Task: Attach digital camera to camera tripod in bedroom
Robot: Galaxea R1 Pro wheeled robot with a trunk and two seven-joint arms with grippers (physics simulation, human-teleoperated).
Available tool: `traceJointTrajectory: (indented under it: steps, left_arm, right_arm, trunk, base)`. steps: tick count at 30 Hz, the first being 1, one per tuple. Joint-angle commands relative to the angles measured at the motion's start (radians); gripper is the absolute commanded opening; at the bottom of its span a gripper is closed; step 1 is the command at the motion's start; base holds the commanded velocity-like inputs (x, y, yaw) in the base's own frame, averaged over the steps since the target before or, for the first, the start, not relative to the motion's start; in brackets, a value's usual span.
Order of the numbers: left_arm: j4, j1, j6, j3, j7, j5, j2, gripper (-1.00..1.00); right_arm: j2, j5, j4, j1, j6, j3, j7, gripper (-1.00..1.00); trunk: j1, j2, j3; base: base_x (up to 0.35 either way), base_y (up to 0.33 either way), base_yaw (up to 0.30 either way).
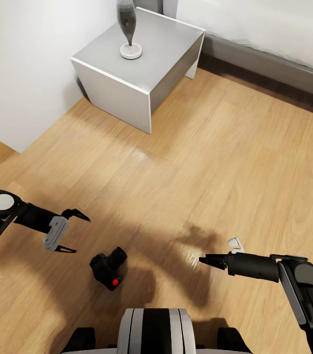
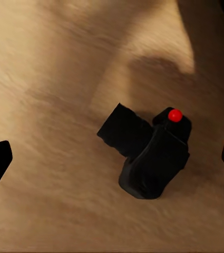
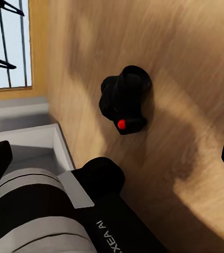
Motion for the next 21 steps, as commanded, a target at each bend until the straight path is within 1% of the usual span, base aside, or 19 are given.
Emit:
traceJointTrajectory:
  steps: [1,4,5,8,10,13,14,15,21]
  left_arm:
    - [0.001,-0.001,-0.01,-0.013,0.0,-0.002,-0.001,1.0]
    - [0.008,-0.001,-0.01,-0.055,0.001,-0.003,-0.006,1.0]
    - [0.016,-0.001,-0.009,-0.087,0.002,-0.002,-0.011,1.0]
    - [0.036,-0.001,-0.009,-0.13,0.007,-0.002,-0.017,1.0]
    - [0.056,-0.001,-0.009,-0.153,0.009,-0.005,-0.021,1.0]
    - [0.091,-0.001,-0.009,-0.174,0.014,-0.009,-0.03,1.0]
    - [0.116,-0.001,-0.009,-0.182,0.016,-0.011,-0.038,1.0]
    - [0.157,-0.001,-0.011,-0.192,0.022,-0.013,-0.053,1.0]
    - [0.217,-0.001,-0.035,-0.197,0.032,-0.03,-0.085,1.0]
  right_arm:
    - [0.0,-0.002,0.0,0.0,0.006,0.0,0.001,1.0]
    - [0.0,-0.002,0.0,0.0,0.006,0.0,0.001,1.0]
    - [0.0,-0.002,0.0,0.0,0.006,0.0,0.001,1.0]
    - [0.0,-0.002,0.0,0.0,0.006,0.0,0.001,1.0]
    - [0.001,-0.002,0.0,0.0,0.006,0.0,0.001,1.0]
    - [0.001,-0.002,0.0,0.0,0.006,0.0,0.001,1.0]
    - [0.001,-0.002,0.0,0.0,0.006,0.0,0.001,1.0]
    - [0.001,-0.002,0.0,0.0,0.006,0.0,0.001,1.0]
    - [0.001,-0.002,0.0,0.0,0.006,0.0,0.001,1.0]
  trunk:
    - [0.0,0.0,-0.001]
    - [0.0,0.0,-0.001]
    - [0.0,0.0,-0.001]
    - [0.0,0.0,-0.001]
    - [0.0,0.0,-0.001]
    - [0.0,0.0,-0.001]
    - [0.0,0.0,-0.001]
    - [0.0,0.0,-0.001]
    - [0.0,0.0,-0.001]
  base:
    - [0.0,0.0,0.0]
    - [0.0,0.0,0.0]
    - [0.0,0.0,0.0]
    - [0.0,0.0,0.0]
    - [0.0,0.0,0.0]
    - [0.0,0.0,0.0]
    - [0.0,0.0,0.0]
    - [0.0,0.0,0.0]
    - [0.0,0.0,0.0]
